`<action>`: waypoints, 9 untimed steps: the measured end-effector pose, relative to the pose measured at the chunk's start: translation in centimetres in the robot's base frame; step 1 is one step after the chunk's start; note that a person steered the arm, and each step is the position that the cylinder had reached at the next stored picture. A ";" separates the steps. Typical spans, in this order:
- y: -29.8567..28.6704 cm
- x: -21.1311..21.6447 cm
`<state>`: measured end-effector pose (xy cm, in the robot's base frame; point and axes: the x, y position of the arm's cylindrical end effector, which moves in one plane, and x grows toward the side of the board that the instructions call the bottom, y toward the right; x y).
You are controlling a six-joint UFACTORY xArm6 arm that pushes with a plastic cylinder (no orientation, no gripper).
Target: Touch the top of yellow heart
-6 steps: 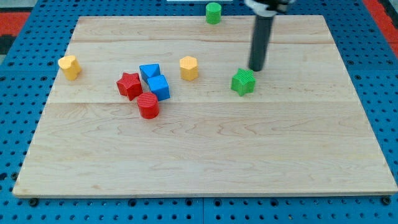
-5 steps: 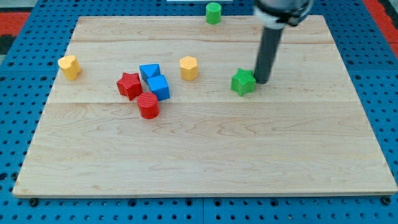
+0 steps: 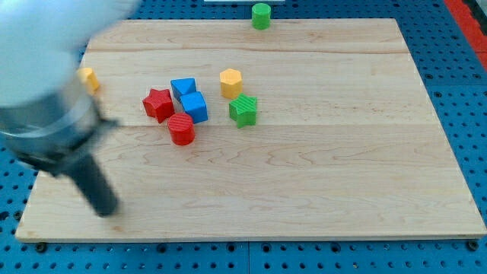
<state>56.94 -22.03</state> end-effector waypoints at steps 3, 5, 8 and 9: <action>-8.4 -5.5; -7.2 -18.2; 1.2 -18.8; -0.4 -22.6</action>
<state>34.34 -22.41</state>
